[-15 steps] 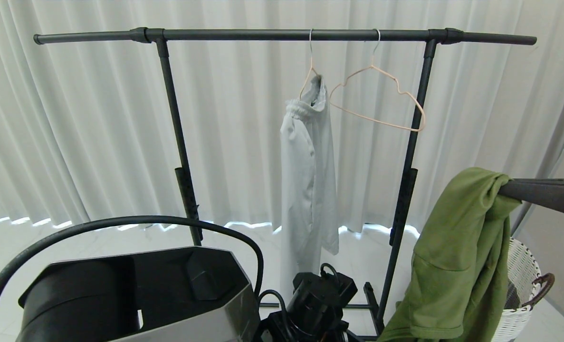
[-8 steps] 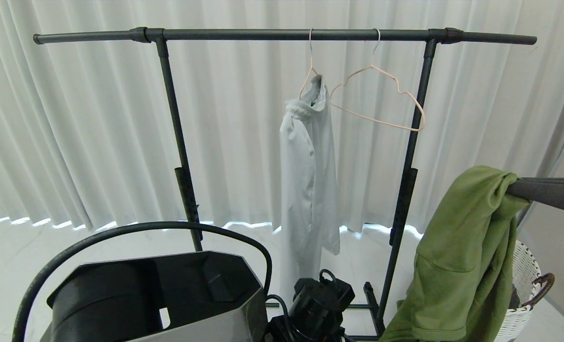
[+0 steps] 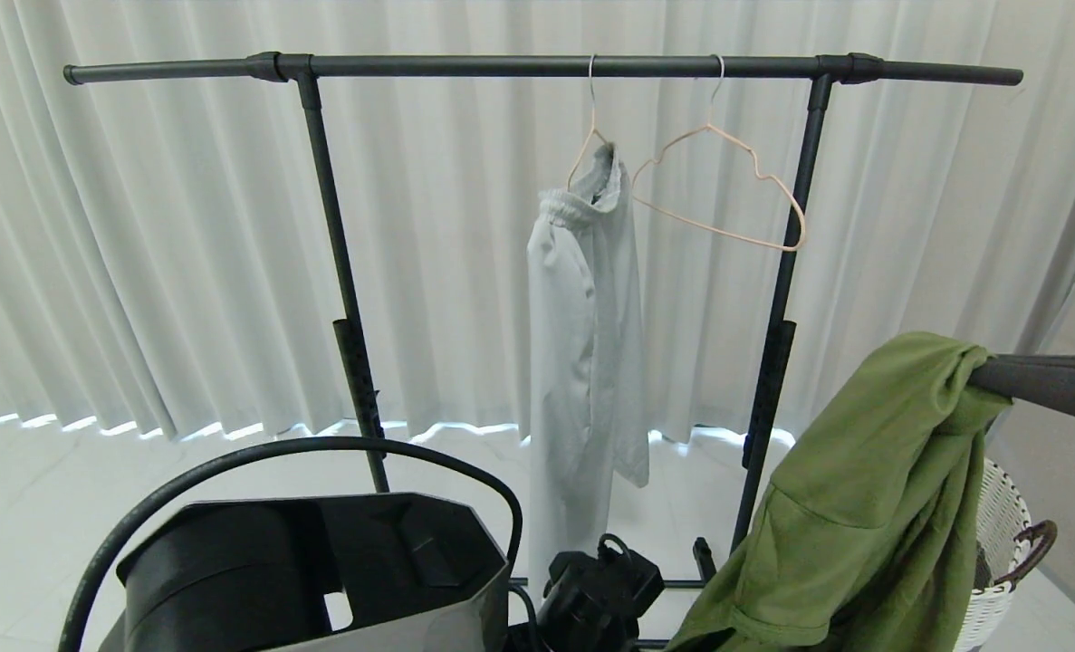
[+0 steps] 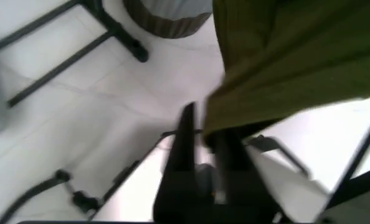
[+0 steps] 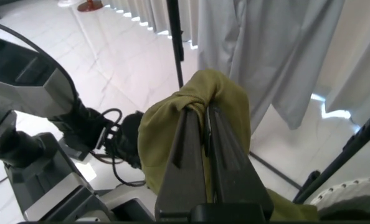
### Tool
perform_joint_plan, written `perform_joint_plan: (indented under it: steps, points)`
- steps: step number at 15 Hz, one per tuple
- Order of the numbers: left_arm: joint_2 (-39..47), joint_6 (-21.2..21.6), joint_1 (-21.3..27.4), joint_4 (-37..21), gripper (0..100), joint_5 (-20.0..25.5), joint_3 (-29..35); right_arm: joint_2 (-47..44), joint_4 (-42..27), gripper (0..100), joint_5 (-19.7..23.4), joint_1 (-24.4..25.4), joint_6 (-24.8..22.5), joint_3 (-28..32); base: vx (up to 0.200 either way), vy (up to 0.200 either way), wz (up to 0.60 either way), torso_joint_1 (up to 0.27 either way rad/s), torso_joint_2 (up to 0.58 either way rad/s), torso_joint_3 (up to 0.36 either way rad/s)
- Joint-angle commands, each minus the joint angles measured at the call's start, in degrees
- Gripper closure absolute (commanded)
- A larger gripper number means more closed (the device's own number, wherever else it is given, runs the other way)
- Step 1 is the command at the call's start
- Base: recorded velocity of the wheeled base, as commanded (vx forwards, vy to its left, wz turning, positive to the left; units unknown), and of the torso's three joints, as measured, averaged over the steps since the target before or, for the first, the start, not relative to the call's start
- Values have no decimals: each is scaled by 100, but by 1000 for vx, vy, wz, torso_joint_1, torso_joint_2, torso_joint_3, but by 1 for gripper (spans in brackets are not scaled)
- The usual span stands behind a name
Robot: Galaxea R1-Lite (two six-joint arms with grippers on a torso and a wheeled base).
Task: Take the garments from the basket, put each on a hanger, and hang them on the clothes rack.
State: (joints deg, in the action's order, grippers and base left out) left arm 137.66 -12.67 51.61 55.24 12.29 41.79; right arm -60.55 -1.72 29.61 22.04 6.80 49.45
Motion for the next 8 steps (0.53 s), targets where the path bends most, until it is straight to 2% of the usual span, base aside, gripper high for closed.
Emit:
perform_joint_plan:
  steps: [1,2,4,5,6,8]
  points:
    - [-81,467,-90,585,100,-227,-672,-1,5,100,1,-42,5,-198,0,0,0,0,0,0]
    - [-318,502,-152,928,100,-218,-989,-1,14,100,1,-42,5,-339,0,0,0,0,0,0]
    - [-1074,493,-363,901,100,-227,-1428,-53,181,100,1,-86,-12,-708,0,0,0,0,0,0]
    - [-1109,493,-363,901,100,-227,-1446,-62,189,100,1,-86,-12,-726,0,0,0,0,0,0]
    - [-2270,493,-626,391,100,-236,-1771,-255,541,100,-17,-77,-47,-1025,0,0,0,0,0,0]
    - [-3518,484,-881,-637,100,-244,-1700,-484,708,100,-17,-7,-56,-1060,0,0,0,0,0,0]
